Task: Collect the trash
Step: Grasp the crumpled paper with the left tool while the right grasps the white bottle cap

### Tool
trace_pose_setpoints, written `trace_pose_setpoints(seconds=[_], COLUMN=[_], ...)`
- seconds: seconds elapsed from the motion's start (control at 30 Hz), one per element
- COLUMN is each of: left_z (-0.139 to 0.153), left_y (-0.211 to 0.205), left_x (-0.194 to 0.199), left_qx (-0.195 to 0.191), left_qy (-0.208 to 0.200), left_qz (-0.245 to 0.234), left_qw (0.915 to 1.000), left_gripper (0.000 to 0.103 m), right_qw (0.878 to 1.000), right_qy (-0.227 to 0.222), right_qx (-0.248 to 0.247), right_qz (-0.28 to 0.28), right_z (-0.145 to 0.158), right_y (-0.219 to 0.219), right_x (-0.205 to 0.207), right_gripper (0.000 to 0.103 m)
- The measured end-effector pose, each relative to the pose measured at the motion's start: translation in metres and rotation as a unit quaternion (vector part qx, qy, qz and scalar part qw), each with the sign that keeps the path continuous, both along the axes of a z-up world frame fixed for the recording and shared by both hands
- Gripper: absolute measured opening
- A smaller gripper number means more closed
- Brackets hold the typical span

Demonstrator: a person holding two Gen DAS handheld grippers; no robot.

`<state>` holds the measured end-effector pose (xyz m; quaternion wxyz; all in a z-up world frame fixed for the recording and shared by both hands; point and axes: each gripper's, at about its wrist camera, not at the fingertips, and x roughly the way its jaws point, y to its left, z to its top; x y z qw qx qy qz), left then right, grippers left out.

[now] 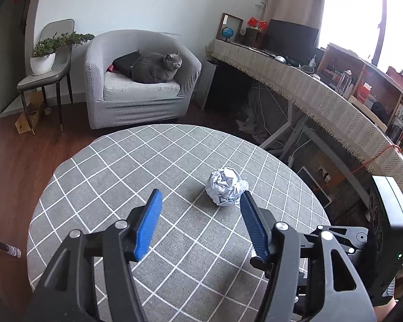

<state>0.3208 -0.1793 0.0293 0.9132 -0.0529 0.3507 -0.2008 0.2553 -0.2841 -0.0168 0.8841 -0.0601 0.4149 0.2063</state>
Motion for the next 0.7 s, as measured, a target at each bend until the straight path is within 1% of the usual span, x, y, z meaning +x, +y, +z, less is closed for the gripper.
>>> trace_pose_setpoints(seconds=[0.13,0.27,0.37,0.53,0.63,0.7], left_z=[-0.002,-0.006,-0.013,-0.016,-0.02,-0.024], left_y=[-0.01,-0.019,-0.026,-0.036,-0.046,-0.051], left_x=[0.007,0.016,0.022,0.031,0.034,0.035], left_qx=[0.001,-0.002,0.005,-0.003,0.008,0.009], left_qy=[-0.001,0.0,0.009,0.021,0.026,0.033], left_qz=[0.004,0.007,0.01,0.008,0.006,0.003], left_qw=[1.0,1.0,0.9999,0.9997,0.9996,0.9994], left_gripper=[0.069,0.07,0.07,0.071,0.071,0.072], right_qw=[1.0,1.0,1.0,0.999,0.999,0.999], right_qy=[-0.002,-0.002,0.0,0.003,0.006,0.006], right_qx=[0.005,0.01,0.013,0.021,0.022,0.024], right_qz=[-0.004,-0.009,-0.018,-0.03,-0.031,-0.032], right_z=[0.002,0.002,0.001,-0.001,-0.003,-0.003], right_y=[-0.011,-0.023,-0.035,-0.048,-0.051,-0.053], right_x=[0.004,0.009,0.009,0.011,0.008,0.008], right_gripper=[0.031,0.031,0.031,0.031,0.031,0.031])
